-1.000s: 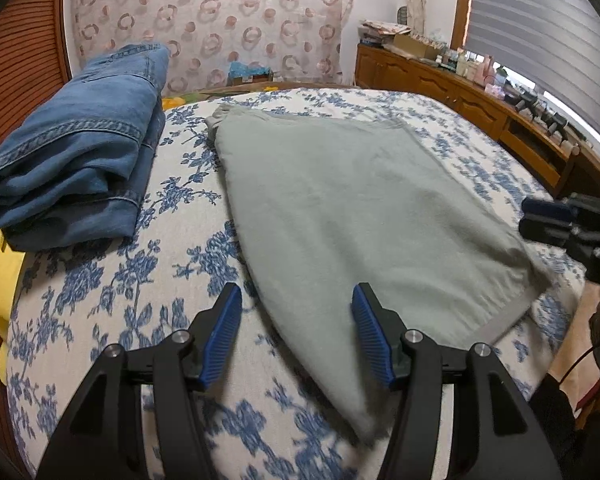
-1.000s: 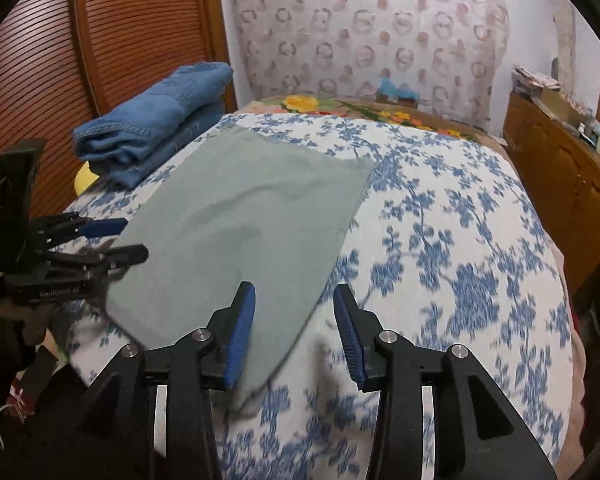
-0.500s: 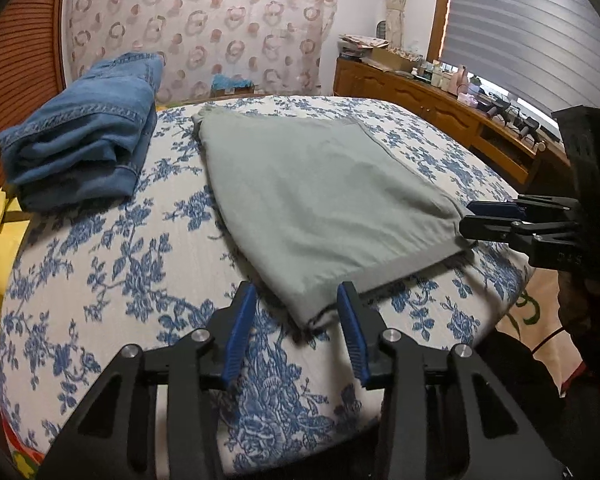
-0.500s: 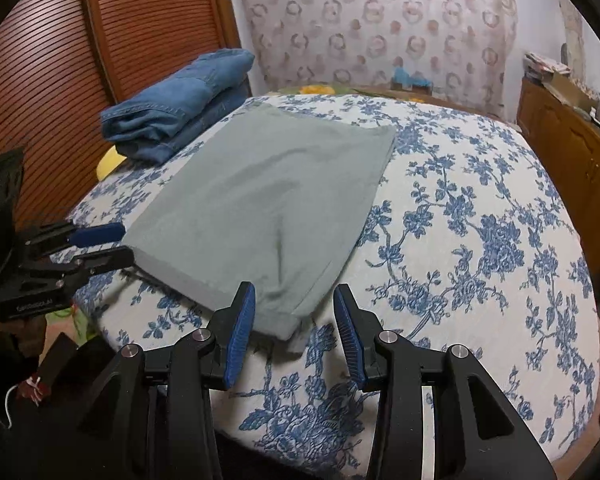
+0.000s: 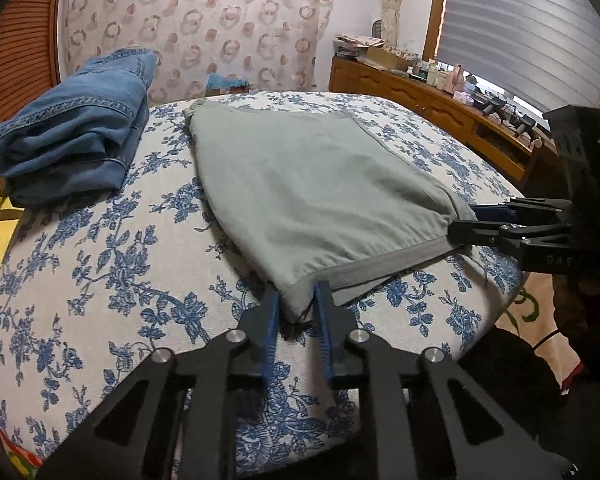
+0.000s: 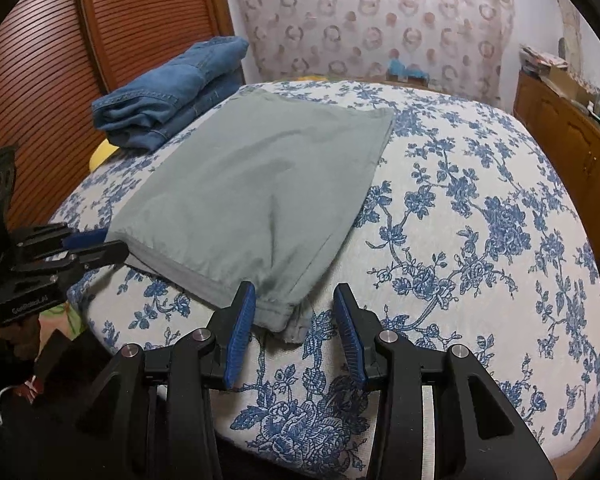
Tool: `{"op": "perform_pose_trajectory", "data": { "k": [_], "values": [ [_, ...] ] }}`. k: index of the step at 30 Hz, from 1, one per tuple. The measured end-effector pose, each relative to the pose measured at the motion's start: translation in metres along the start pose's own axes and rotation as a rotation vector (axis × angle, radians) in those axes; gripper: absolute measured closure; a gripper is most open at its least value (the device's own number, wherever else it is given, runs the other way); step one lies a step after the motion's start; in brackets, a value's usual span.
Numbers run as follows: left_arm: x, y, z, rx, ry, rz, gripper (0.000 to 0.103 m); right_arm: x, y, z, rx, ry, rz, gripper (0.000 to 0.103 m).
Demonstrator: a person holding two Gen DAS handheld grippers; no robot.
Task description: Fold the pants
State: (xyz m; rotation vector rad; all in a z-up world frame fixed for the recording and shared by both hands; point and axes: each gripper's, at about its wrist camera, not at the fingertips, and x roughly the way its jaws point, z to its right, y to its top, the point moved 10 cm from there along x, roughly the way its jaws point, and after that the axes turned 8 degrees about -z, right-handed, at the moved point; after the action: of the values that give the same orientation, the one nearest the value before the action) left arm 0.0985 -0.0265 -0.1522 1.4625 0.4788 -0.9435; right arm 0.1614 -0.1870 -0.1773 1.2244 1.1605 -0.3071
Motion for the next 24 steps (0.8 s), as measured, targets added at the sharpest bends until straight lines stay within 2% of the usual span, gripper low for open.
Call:
{"op": "perform_pose_trajectory", "data": {
  "k": [2,6,8,14,24],
  "values": [
    [-0.001,0.0,0.0,-0.002,-0.003,0.004,0.091,0.0,0.0,-0.001,0.004,0.006,-0.002,0.064],
    [-0.005,0.001,0.0,-0.008,-0.017,0.016,0.094,0.001,-0.001,-0.008,-0.006,0.05,-0.01,0.085],
    [-0.009,0.003,0.0,-0.007,-0.022,0.03,0.095,0.002,-0.001,-0.012,-0.015,0.072,-0.011,0.091],
    [-0.035,0.018,0.002,-0.005,-0.016,0.105,0.096,-0.01,0.005,-0.017,-0.005,0.12,0.021,0.093],
    [-0.085,0.054,0.013,0.043,-0.02,0.211,0.096,-0.066,0.036,-0.024,-0.022,0.136,0.144,0.093]
  ]
}}
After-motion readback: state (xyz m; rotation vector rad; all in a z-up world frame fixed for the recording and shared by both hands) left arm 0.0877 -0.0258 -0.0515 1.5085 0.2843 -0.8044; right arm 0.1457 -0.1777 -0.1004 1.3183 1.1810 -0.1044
